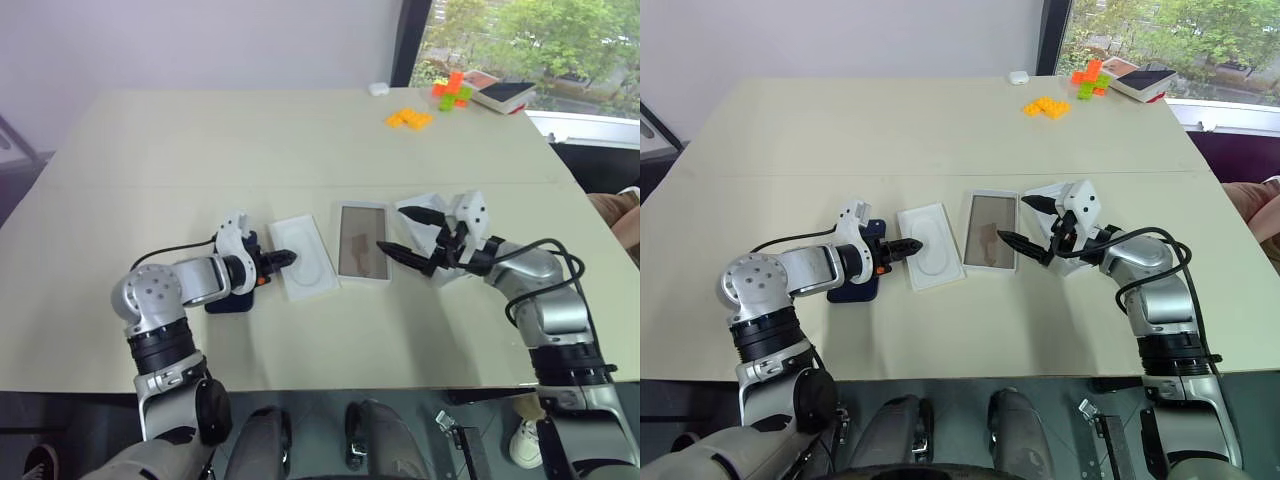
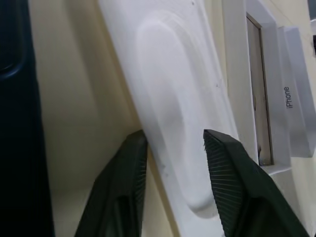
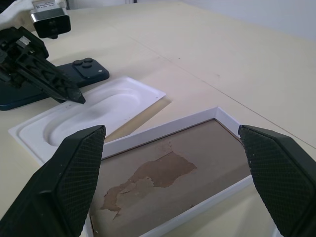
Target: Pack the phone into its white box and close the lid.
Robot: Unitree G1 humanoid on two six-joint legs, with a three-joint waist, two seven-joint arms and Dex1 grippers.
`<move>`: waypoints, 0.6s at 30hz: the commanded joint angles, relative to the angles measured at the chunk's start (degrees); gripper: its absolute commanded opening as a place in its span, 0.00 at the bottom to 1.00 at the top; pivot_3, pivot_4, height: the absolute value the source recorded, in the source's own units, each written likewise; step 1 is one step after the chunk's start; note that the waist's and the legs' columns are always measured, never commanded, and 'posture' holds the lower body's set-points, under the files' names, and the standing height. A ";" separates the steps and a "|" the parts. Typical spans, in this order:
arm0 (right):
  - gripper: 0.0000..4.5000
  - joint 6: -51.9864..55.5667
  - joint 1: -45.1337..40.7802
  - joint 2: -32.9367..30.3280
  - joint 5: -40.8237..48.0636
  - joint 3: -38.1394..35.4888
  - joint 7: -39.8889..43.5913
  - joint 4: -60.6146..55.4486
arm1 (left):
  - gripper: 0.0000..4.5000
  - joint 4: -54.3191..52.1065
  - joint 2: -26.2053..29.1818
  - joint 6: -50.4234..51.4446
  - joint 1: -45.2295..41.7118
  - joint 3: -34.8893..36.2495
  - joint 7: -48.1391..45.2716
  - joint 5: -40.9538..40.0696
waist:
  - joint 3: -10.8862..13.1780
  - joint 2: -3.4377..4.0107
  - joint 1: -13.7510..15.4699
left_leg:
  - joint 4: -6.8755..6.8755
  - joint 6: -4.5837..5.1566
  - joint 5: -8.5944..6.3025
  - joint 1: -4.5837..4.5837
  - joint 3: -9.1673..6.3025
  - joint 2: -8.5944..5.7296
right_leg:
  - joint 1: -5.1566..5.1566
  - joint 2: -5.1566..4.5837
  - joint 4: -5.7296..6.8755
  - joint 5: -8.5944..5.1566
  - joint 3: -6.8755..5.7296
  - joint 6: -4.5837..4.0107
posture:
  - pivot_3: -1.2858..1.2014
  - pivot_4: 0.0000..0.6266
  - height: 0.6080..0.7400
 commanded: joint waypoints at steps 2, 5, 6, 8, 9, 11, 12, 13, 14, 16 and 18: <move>1.00 -0.51 -0.90 0.34 0.64 -0.32 -0.20 -2.19 | 0.40 -0.74 0.31 0.33 -0.52 1.00 -1.19 0.65 | 0.00 0.00 -0.07 | 0.00 0.00 0.00 0.00 0.00 0.00 | 0.00 0.00 0.00 0.00 0.00 0.00 | 0.52 0.24 1.00; 1.00 -0.36 -0.95 0.42 0.64 -0.19 -0.38 -2.51 | 0.40 -0.76 -0.28 0.39 -0.33 0.88 -1.52 1.00 | 0.00 0.00 -0.05 | 0.00 0.00 0.00 0.00 0.00 0.00 | 0.00 0.00 0.00 0.00 0.00 0.00 | 0.52 0.24 1.00; 1.00 -0.32 -0.98 0.44 0.64 -0.15 -0.43 -2.59 | 0.40 -0.72 -0.81 0.46 -0.35 1.26 -1.48 1.12 | 0.00 0.00 -0.04 | 0.00 0.00 0.00 0.00 0.00 0.00 | 0.00 0.00 0.00 0.00 0.00 0.00 | 0.52 0.24 1.00; 1.00 -0.31 -1.05 0.48 0.60 -0.10 -0.51 -2.66 | 0.34 -0.77 -1.38 0.58 -0.29 1.52 -1.48 1.58 | 0.00 0.00 -0.03 | 0.00 0.00 0.00 0.00 0.00 0.00 | 0.00 -0.01 0.00 0.00 0.00 0.00 | 0.52 0.24 1.00; 1.00 -0.30 -1.07 0.49 0.58 -0.06 -0.55 -2.70 | 0.28 -0.96 -1.35 0.55 -0.10 1.25 -1.50 1.98 | 0.00 -0.01 -0.01 | 0.00 0.00 0.00 0.00 0.00 0.00 | 0.00 -0.01 0.00 0.00 0.01 0.00 | 0.52 0.24 1.00; 1.00 -0.25 -1.09 0.52 0.65 -0.01 -0.62 -2.78 | 0.07 -1.29 -1.32 0.67 0.18 1.25 -1.77 2.35 | 0.00 -0.01 -0.03 | 0.00 0.00 0.00 -0.01 0.00 0.00 | 0.00 -0.01 -0.01 0.00 0.00 0.00 | 0.52 0.24 1.00; 1.00 -0.33 -1.05 0.51 0.58 0.06 -0.63 -2.80 | 0.01 -1.35 -1.53 0.93 0.10 1.99 -1.82 2.37 | 0.01 -0.01 -0.03 | 0.00 0.00 0.00 0.00 0.00 0.00 | 0.00 -0.01 -0.01 0.00 0.00 0.00 | 0.52 0.24 1.00; 1.00 -0.46 -1.04 0.48 0.49 0.13 -0.63 -2.75 | 0.01 -1.37 -1.66 1.18 -0.05 2.65 -1.96 2.36 | 0.00 -0.01 -0.03 | 0.00 0.00 0.00 -0.01 0.00 0.00 | 0.00 -0.01 -0.01 0.00 0.00 0.00 | 0.52 0.24 1.00; 1.00 -0.38 -1.07 0.53 0.60 0.11 -0.64 -2.72 | 0.01 -1.41 -1.46 1.40 -0.15 3.05 -2.12 2.25 | 0.00 -0.01 -0.04 | 0.00 0.00 0.00 0.00 0.00 0.00 | 0.00 -0.01 -0.01 0.00 0.00 0.00 | 0.52 0.24 1.00; 1.00 -0.38 -1.10 0.56 0.65 0.12 -0.67 -2.68 | 0.01 -1.07 -1.46 1.58 -0.72 5.01 -1.96 1.25 | 0.01 -0.01 -0.14 | 0.00 0.01 0.00 0.00 0.00 0.00 | 0.00 0.00 -0.01 0.00 0.00 0.00 | 0.52 0.24 1.00; 1.00 -0.47 -1.09 0.56 0.60 0.13 -0.69 -2.67 | 0.01 -0.83 -0.77 1.59 -0.91 6.09 -2.00 0.23 | 0.01 -0.01 -0.13 | 0.00 0.02 -0.01 0.00 -0.01 0.01 | 0.00 0.01 0.00 0.00 0.00 0.00 | 0.52 0.24 1.00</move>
